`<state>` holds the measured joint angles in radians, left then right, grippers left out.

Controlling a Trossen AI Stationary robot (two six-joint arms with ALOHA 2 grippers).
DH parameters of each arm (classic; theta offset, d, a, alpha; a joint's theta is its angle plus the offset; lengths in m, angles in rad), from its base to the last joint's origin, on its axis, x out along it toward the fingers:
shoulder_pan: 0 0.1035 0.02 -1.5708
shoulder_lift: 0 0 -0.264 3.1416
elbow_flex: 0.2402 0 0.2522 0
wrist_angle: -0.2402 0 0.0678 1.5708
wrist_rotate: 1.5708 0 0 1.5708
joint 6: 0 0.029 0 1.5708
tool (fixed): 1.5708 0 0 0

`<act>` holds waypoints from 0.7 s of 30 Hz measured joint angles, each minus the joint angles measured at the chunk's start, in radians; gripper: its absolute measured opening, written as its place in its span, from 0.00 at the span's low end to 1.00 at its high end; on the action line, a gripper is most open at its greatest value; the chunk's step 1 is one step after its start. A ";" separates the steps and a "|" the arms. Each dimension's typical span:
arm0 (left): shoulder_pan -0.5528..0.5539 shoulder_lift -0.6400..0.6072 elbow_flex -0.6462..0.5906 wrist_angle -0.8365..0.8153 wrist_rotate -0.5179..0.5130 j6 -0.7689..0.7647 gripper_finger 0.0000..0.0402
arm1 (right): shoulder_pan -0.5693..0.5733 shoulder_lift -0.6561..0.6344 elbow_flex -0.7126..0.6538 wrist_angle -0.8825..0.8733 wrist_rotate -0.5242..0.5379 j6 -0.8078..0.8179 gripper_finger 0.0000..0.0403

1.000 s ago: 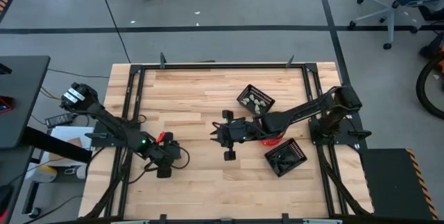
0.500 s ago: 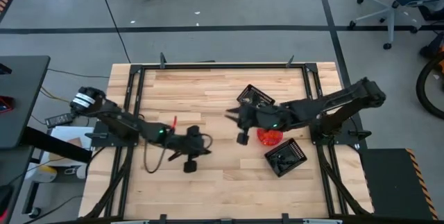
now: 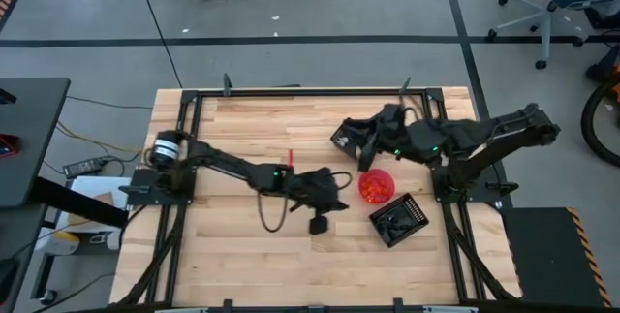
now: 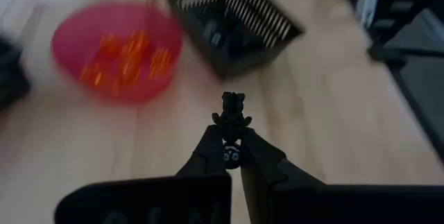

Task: Sort Halloween decoration
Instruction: Put the black skeleton toy into the bottom black basket

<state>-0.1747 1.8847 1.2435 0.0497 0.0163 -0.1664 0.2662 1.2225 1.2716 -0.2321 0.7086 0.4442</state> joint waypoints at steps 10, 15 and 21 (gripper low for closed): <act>0.015 0.262 0.321 0.054 0.042 0.021 0.02 | -0.001 -0.084 0.000 -0.034 -0.001 0.015 0.21; 0.022 0.378 0.436 0.101 0.049 0.021 0.02 | 0.001 -0.078 0.001 -0.043 0.002 0.051 0.21; 0.021 0.485 0.536 0.138 0.053 0.021 0.02 | 0.003 -0.078 0.000 -0.027 0.020 0.081 0.21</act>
<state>-0.1541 2.3700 1.7794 0.1877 0.0689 -0.1457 0.2694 1.1446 1.2720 -0.2591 0.7289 0.5250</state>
